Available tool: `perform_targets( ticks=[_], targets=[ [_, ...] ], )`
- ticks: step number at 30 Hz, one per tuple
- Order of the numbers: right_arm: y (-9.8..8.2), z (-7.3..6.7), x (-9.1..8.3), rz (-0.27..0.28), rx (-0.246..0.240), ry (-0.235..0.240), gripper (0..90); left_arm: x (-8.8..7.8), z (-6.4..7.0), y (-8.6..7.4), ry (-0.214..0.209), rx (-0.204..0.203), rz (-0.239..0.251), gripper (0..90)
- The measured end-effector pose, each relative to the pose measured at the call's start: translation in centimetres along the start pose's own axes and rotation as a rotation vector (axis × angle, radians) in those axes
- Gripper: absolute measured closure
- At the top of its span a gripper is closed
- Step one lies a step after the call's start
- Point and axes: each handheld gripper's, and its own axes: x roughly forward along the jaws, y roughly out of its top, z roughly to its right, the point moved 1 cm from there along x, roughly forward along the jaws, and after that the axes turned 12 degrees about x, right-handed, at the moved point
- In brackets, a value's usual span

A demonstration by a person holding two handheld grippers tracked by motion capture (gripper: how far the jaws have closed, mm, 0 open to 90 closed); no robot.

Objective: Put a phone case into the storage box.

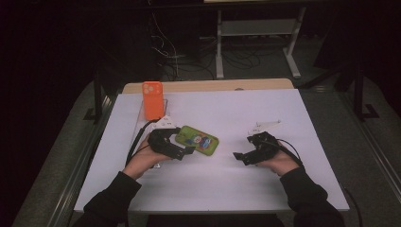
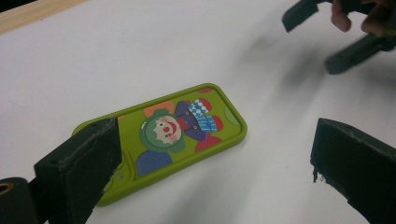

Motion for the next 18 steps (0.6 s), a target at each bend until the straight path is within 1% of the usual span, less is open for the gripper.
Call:
perform_targets(
  ticks=[1, 2, 3, 4, 6, 8, 9, 11, 12, 13, 14, 15, 17, 18],
  targets=[
    [-0.4, 0.0, -0.1, 0.014, -0.012, -0.009, 7.2, 0.0, 0.0, 0.0, 0.000, -0.002, 0.002, 1.9],
    [-0.8, 0.0, -0.3, 0.024, -0.010, -0.010, 4.5, 0.0, 0.0, 0.0, 0.000, -0.005, 0.004, 1.9],
    [-1.2, -0.1, -0.5, 0.024, -0.002, -0.008, 1.8, 0.0, 0.0, 0.0, -0.001, -0.007, 0.005, 1.9],
    [-1.5, -0.1, -0.6, 0.025, -0.005, -0.008, 0.0, 0.0, 0.0, 0.0, 0.001, -0.010, 0.008, 1.9],
    [-2.3, -0.1, -0.9, 0.030, -0.008, -0.004, 0.0, 0.0, 0.0, 0.0, 0.002, -0.007, 0.007, 1.9],
    [-3.1, -0.2, -1.1, 0.039, -0.001, 0.015, 0.0, 0.0, 0.0, 0.0, 0.001, -0.007, 0.007, 1.9],
    [-3.5, -0.2, -1.2, 0.033, -0.009, 0.010, 0.0, 0.0, 0.0, 0.0, 0.002, -0.008, 0.008, 1.9],
    [-4.0, -0.3, -1.4, 0.021, -0.009, 0.008, 0.0, 0.0, 0.0, 0.0, 0.000, -0.013, 0.007, 1.9],
    [-4.3, -0.2, -1.5, 0.011, -0.007, 0.006, 0.0, 0.0, 0.0, 0.0, 0.001, -0.015, 0.008, 1.9],
    [-4.4, -0.2, -1.6, 0.009, 0.007, 0.009, 0.0, 0.0, 0.0, 0.0, 0.000, -0.018, 0.010, 1.9],
    [-4.6, -0.1, -1.7, 0.016, 0.013, 0.020, 0.0, 0.0, 0.0, 0.0, -0.001, -0.020, 0.011, 1.9],
    [-4.7, -0.1, -1.8, 0.016, 0.009, 0.024, 0.0, 0.0, 0.0, 0.0, 0.000, -0.018, 0.011, 1.9],
    [-4.9, -0.2, -2.0, 0.008, 0.009, 0.012, 0.0, 0.0, -0.1, 0.0, -0.001, -0.021, 0.012, 1.9],
    [-4.8, -0.2, -2.0, 0.009, 0.013, 0.019, 0.0, 0.0, 0.0, 0.0, -0.002, -0.024, 0.013, 1.9]
  ],
)
